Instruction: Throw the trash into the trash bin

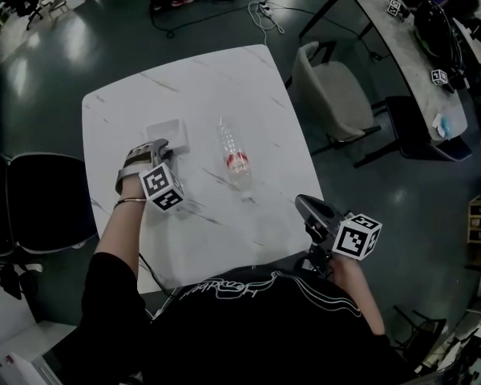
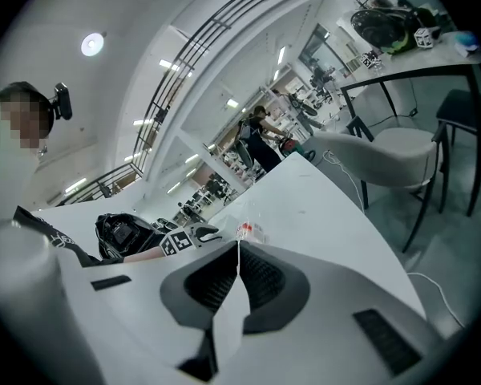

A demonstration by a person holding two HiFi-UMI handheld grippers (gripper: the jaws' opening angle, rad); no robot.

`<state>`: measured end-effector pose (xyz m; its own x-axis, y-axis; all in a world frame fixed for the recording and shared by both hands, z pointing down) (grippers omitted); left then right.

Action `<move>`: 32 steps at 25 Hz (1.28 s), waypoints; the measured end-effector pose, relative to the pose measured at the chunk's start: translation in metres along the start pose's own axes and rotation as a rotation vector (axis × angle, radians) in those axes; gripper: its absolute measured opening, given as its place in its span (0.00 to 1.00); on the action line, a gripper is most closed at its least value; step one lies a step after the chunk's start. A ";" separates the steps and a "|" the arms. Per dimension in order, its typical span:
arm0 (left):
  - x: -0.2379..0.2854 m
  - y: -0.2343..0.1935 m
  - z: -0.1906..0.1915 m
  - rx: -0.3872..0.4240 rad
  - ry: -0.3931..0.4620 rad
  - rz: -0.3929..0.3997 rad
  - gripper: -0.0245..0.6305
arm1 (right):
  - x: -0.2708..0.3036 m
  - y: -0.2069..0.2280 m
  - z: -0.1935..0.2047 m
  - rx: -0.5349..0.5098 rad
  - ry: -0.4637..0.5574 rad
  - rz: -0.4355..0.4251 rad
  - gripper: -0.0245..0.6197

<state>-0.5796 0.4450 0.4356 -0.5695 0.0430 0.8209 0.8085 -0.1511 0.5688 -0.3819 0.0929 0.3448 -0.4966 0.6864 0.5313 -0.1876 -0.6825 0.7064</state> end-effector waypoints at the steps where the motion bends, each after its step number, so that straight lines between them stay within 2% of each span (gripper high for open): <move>1: -0.001 0.000 -0.001 0.010 -0.002 -0.002 0.20 | -0.002 0.000 0.001 0.003 0.004 0.002 0.09; 7: -0.002 0.008 -0.002 0.084 -0.035 -0.038 0.13 | -0.008 0.007 0.015 0.031 0.026 0.005 0.09; 11: -0.010 0.010 -0.006 0.066 -0.040 -0.045 0.12 | -0.017 0.009 0.024 0.052 0.044 -0.003 0.09; 15: -0.026 0.010 -0.017 0.028 -0.006 -0.043 0.12 | -0.031 0.012 0.035 0.060 0.064 0.003 0.09; 17: -0.038 0.007 -0.025 -0.014 0.028 -0.043 0.12 | -0.040 0.013 0.041 0.071 0.083 0.004 0.09; 21: -0.073 -0.005 -0.043 -0.151 0.101 -0.056 0.12 | -0.061 0.011 0.052 0.071 0.094 0.014 0.09; 24: -0.111 -0.006 -0.061 -0.240 0.184 -0.066 0.12 | -0.082 0.009 0.064 0.065 0.110 0.027 0.09; 28: -0.163 0.002 -0.092 -0.286 0.309 -0.085 0.12 | -0.114 0.006 0.076 0.056 0.154 0.042 0.09; 32: -0.212 0.028 -0.131 -0.324 0.458 -0.008 0.12 | -0.151 0.005 0.096 0.058 0.204 0.065 0.09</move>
<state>-0.4563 0.3025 0.2709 -0.6400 -0.3769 0.6696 0.7582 -0.4514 0.4706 -0.2264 0.0105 0.3129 -0.6682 0.5722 0.4754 -0.1031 -0.7041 0.7026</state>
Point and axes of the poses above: the fingertips, and each gripper's own axes: x forward along the fingers, y to its right, z out of its underside, the point moved 9 cm from there along -x, backward along the fingers, and after that the axes turned 13 degrees about -y, right-handed, at the moved point
